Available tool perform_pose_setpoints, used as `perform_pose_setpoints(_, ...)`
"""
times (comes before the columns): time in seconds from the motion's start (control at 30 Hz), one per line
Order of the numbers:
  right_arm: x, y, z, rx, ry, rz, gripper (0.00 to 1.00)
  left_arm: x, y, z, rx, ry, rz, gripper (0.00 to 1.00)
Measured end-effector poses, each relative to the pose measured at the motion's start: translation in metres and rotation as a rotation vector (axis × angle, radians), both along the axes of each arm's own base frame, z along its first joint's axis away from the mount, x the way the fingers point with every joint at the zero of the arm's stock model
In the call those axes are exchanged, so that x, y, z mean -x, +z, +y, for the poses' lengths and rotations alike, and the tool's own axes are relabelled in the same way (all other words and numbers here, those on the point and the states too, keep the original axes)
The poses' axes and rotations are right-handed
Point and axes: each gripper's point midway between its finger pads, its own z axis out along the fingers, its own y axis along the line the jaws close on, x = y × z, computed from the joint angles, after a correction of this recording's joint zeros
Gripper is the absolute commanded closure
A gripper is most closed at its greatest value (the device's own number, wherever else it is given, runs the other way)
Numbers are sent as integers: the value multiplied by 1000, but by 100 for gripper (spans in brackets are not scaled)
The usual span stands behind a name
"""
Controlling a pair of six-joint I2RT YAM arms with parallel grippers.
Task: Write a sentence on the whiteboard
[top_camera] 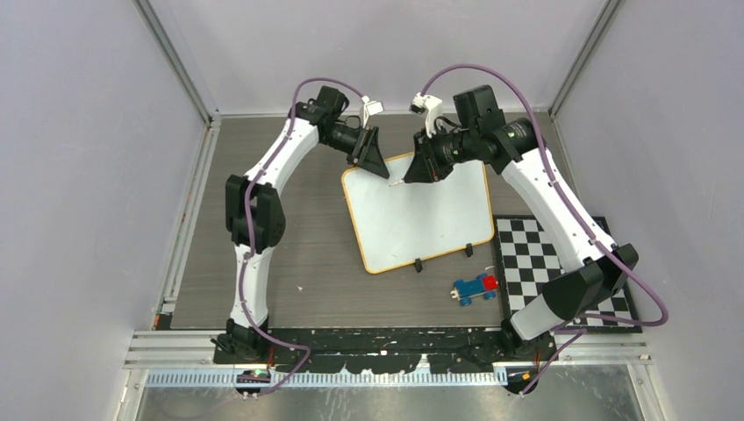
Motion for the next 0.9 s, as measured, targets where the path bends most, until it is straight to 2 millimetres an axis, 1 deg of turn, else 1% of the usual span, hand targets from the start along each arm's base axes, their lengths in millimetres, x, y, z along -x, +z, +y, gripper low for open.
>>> perform_pose_setpoints(0.1, 3, 4, 0, -12, -9, 3, 100, 2, 9, 6, -5, 36, 14, 46)
perform_pose_setpoints(0.2, 7, 5, 2, -16, -17, 3, 100, 11, 26, 19, 0, 76, 10, 47)
perform_pose_setpoints(0.3, 11, 0, 8, 2, -28, -1, 100, 18, 42, 34, 13, 115, -25, 50)
perform_pose_setpoints(0.37, 11, -5, 13, 13, -51, 0, 100, 22, 48, 44, 17, 143, -34, 50)
perform_pose_setpoints(0.43, 9, -7, 18, 17, -70, -6, 100, 24, 47, 53, 18, 173, -38, 50)
perform_pose_setpoints(0.57, 5, -4, 28, 13, -87, -39, 100, 22, 34, 61, 5, 215, -11, 50)
perform_pose_setpoints(0.63, 5, -1, 33, 0, -84, -48, 100, 20, 27, 62, -7, 230, 5, 52)
perform_pose_setpoints(0.7, 5, 2, 39, -16, -78, -59, 100, 19, 25, 62, -12, 235, 8, 57)
perform_pose_setpoints(0.77, 4, 3, 44, -25, -71, -68, 100, 18, 26, 61, -9, 235, 0, 59)
perform_pose_setpoints(0.9, 0, -4, 51, -16, -66, -67, 100, 16, 26, 61, -8, 238, -12, 62)
